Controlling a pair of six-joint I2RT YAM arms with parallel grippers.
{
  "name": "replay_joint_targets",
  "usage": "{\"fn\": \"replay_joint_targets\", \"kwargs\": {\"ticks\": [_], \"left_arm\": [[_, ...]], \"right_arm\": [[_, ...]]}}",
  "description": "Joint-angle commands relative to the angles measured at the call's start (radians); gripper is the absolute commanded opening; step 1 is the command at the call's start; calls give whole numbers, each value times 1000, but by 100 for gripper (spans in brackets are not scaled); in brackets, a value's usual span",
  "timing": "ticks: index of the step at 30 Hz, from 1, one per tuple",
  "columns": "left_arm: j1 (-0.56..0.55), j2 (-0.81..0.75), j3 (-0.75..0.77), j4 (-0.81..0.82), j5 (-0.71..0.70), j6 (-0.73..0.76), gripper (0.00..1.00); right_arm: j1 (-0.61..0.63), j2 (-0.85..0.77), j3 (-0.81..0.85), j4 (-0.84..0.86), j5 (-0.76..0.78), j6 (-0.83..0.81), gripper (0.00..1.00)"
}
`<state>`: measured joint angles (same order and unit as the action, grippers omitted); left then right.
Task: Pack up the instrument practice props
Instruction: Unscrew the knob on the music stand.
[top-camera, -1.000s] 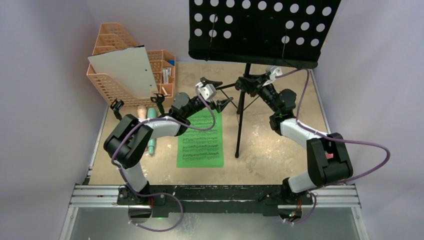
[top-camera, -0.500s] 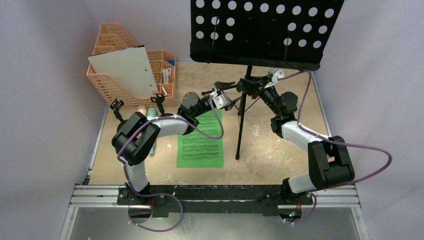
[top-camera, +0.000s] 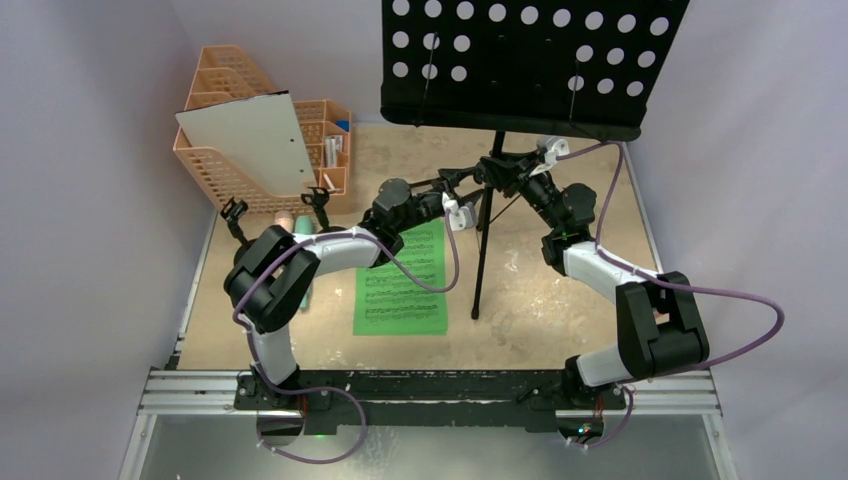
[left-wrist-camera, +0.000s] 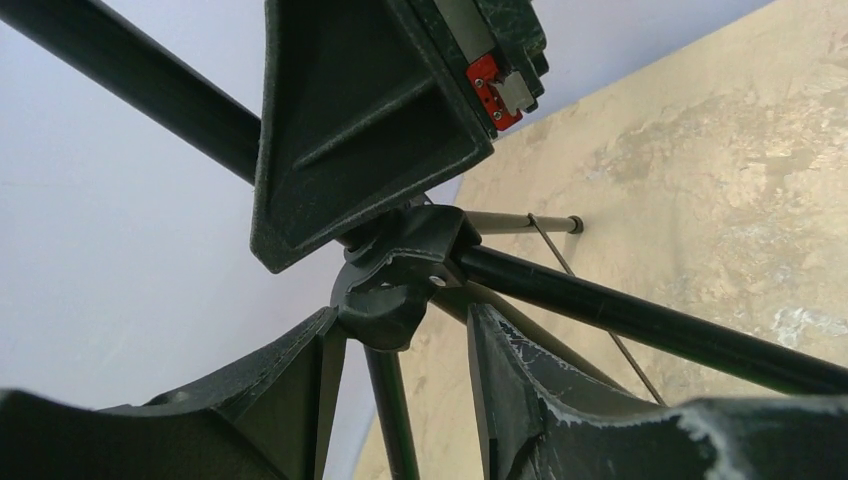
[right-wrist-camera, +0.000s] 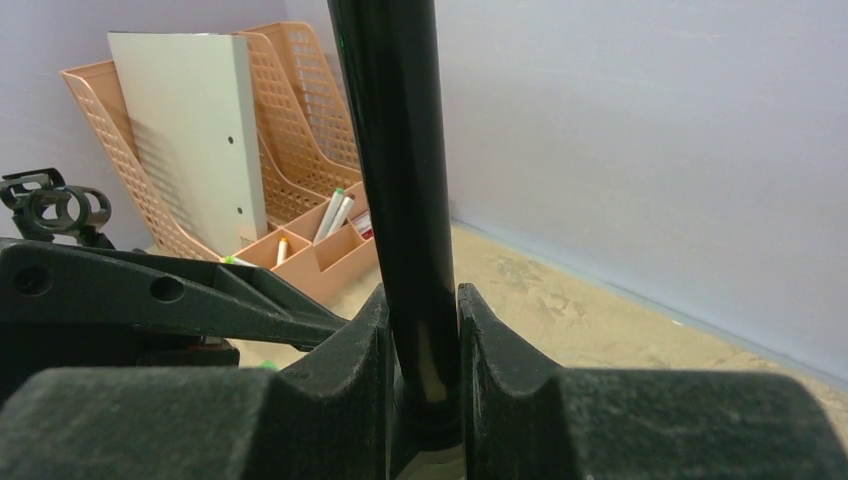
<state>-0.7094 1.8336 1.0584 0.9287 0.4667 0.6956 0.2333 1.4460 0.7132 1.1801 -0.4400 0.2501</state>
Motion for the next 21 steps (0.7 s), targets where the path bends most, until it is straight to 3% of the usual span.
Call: {"fn": "replay_joint_targets", "kwargs": {"ticks": [1,5,9,21], "left_arm": [[-4,-33,25,-67,-15,101,49],[-12,-45,20,-65,-14,135,48],[-13,-58,9,-36,-8,147,39],[-18,-56,5,41,23,128,43]], "right_arm": [[-7,3,12,-50,29,95,0],[-7,8,20,-63,23,96,0],[-7,10,27,-73,19,102,0],[-7,30,56,-132,-7,105,0]]}}
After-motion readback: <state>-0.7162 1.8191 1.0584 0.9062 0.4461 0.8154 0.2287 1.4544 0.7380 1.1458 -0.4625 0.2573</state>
